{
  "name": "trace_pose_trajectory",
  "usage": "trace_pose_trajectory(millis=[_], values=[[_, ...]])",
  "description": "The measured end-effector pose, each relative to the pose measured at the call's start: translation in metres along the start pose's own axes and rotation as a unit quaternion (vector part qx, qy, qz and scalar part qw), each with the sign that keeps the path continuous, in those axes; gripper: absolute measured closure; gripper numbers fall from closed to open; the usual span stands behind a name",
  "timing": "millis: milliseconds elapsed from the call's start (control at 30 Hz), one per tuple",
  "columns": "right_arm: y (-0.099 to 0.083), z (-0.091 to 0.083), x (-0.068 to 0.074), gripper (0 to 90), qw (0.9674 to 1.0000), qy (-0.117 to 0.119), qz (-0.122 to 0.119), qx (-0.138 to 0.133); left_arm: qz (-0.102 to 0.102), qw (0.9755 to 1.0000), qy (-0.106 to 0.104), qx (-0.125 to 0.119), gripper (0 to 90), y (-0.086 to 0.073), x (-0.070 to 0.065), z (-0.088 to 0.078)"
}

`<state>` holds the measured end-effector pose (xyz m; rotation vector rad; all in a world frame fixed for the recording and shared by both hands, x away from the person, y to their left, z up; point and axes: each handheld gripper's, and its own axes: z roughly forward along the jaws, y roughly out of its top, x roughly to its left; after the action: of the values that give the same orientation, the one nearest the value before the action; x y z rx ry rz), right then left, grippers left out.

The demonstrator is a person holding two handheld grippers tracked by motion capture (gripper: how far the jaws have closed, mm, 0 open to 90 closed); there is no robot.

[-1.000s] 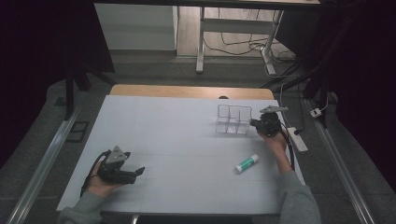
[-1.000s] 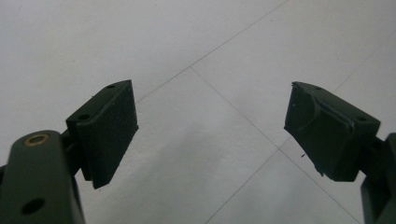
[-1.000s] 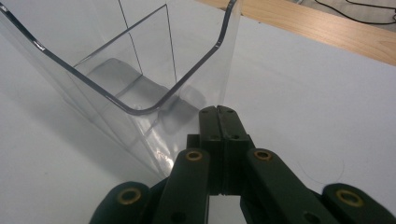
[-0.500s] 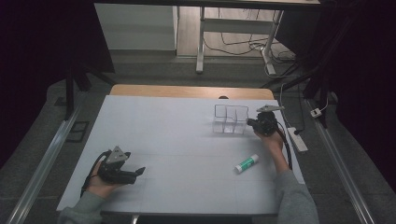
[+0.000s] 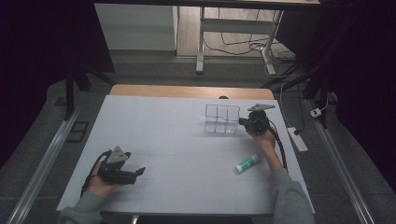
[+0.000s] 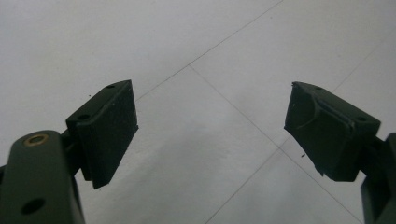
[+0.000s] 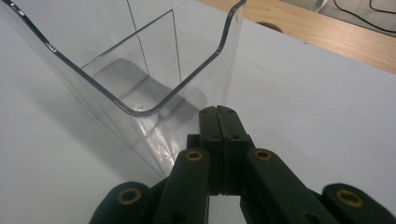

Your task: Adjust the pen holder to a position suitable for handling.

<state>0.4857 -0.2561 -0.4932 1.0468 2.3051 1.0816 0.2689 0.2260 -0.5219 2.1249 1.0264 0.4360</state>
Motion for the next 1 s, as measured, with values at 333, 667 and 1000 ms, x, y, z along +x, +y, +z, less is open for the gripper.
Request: trace_pose_trajectory(millis=[333, 667, 1000], values=[[0.007, 0.010, 0.014, 89.6, 0.9999, 0.011, -0.011, 0.002, 0.001, 1.0000, -0.001, 0.000, 16.9, 0.000, 0.000, 0.000], [0.013, 0.016, 0.025, 89.5, 0.9998, 0.014, -0.010, -0.004, 0.005, 1.0000, -0.005, -0.001, 16.9, 0.001, 0.000, 0.001], [0.018, 0.026, 0.037, 89.5, 0.9997, 0.017, -0.015, 0.011, 0.006, 0.9999, -0.009, -0.006, 16.9, 0.002, 0.000, 0.000]])
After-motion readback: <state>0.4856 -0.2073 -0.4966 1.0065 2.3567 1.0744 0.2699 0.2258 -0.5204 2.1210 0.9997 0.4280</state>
